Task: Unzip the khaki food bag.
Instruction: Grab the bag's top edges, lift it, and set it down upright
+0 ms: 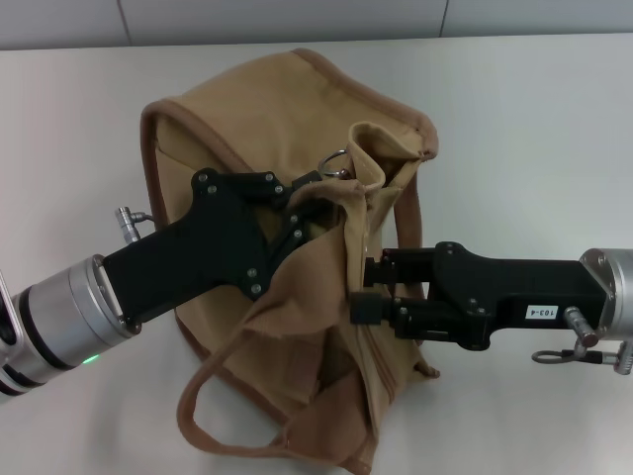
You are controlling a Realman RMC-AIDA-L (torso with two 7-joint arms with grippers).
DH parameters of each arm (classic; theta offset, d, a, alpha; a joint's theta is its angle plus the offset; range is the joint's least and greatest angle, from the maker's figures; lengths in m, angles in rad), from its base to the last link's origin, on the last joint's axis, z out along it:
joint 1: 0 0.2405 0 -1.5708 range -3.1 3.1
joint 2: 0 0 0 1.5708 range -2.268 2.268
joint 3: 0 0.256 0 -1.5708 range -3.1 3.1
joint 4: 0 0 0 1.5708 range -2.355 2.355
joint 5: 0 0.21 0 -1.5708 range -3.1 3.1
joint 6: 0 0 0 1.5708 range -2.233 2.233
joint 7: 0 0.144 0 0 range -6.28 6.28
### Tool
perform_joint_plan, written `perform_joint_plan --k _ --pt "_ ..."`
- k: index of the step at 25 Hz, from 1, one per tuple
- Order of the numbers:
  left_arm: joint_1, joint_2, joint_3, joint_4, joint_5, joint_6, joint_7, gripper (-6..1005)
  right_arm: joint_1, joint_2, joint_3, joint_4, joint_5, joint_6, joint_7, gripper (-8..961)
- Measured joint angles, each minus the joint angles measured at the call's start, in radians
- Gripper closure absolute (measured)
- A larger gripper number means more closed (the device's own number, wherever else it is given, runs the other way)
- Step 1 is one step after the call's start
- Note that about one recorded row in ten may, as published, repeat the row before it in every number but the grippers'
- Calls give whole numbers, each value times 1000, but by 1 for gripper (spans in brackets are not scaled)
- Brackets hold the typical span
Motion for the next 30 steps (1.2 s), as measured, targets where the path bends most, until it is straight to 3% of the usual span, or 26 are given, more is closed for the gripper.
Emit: perform_joint_plan --k 12,26,30 --pt "3 0 0 -1 0 0 1 917 -6 -3 9 -1 0 11 5 496" --pt "9 0 0 -1 0 -2 2 916 -7 -57 10 -8 0 27 7 633" --pt "9 0 0 -5 0 -2 3 916 0 -68 3 -8 0 27 10 634"
